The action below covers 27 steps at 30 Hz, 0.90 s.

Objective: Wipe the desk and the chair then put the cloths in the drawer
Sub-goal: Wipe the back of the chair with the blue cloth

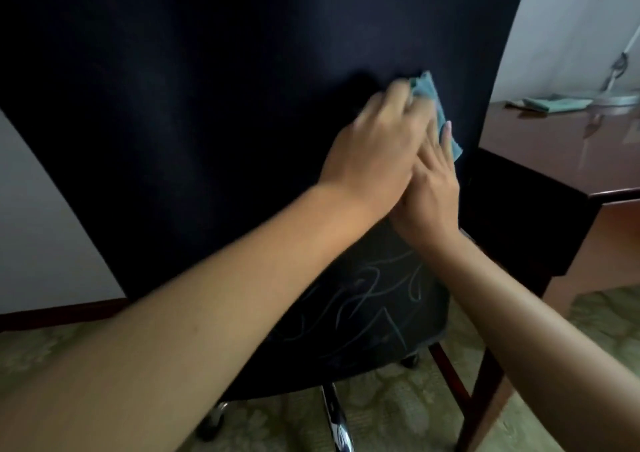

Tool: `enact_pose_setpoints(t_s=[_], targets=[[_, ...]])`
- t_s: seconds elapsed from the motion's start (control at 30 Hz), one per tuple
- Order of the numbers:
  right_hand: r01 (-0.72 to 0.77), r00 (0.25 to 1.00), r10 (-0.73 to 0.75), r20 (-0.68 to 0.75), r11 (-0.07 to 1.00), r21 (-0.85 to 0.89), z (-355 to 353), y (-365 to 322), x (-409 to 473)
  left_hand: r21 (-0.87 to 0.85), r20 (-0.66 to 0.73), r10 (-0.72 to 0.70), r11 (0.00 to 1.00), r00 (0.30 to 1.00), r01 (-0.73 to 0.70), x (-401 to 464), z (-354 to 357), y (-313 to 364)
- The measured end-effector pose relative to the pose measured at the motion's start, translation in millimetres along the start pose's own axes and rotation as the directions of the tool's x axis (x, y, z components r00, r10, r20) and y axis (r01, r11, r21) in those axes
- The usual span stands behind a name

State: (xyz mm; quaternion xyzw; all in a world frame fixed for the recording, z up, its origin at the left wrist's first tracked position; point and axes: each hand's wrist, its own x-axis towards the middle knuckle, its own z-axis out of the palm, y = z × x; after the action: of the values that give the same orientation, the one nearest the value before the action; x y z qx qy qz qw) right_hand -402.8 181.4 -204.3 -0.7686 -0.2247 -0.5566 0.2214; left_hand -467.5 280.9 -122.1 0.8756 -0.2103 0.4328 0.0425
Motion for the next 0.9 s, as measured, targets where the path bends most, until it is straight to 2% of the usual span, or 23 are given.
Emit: enact_pose_setpoints(t_s=[0.1, 0.2, 0.27, 0.33, 0.4, 0.47, 0.57, 0.63, 0.77, 0.9], targets=[[-0.133, 0.991, 0.134, -0.026, 0.991, 0.030, 12, 12, -15, 0.063, 0.073, 0.039, 0.997, 0.997, -0.044, 31, 5, 14], [-0.414, 0.907, 0.420, 0.000, 0.893, 0.175, 25, 2, -73, 0.136, 0.268, 0.104, 0.980, 0.958, -0.145, 0, 37, 24], [-0.487, 0.873, 0.481, 0.081, 0.852, 0.193, 32, -17, -122, 0.129, 0.394, 0.125, 0.973, 0.910, -0.189, -33, 57, 25], [-0.474, 0.877, 0.447, 0.177, 0.865, 0.162, 35, -30, -151, 0.167, 0.457, 0.195, 0.940, 0.868, -0.299, -61, 64, 18], [-0.444, 0.889, 0.412, 0.202, 0.882, 0.156, 36, -27, -142, 0.221, 0.448, 0.235, 0.906, 0.863, -0.361, -70, 53, 9], [-0.415, 0.904, 0.389, 0.177, 0.896, 0.154, 32, -27, -114, 0.227, 0.403, 0.217, 0.918, 0.889, -0.327, -65, 39, 3], [-0.370, 0.926, 0.350, 0.141, 0.916, 0.153, 28, -36, -88, 0.167, 0.352, 0.127, 0.966, 0.927, -0.195, -55, 34, -3], [-0.353, 0.934, 0.340, 0.110, 0.925, 0.142, 28, -44, -88, 0.197, 0.286, 0.120, 0.964, 0.951, -0.181, -56, 31, -3], [-0.328, 0.945, 0.324, 0.052, 0.930, 0.165, 40, -62, -96, 0.209, 0.273, 0.118, 0.961, 0.955, -0.179, -73, 18, -11], [-0.218, 0.976, 0.216, 0.029, 0.965, 0.147, 49, -82, -105, 0.192, 0.217, 0.070, 0.975, 0.974, -0.112, -97, 10, -32]])
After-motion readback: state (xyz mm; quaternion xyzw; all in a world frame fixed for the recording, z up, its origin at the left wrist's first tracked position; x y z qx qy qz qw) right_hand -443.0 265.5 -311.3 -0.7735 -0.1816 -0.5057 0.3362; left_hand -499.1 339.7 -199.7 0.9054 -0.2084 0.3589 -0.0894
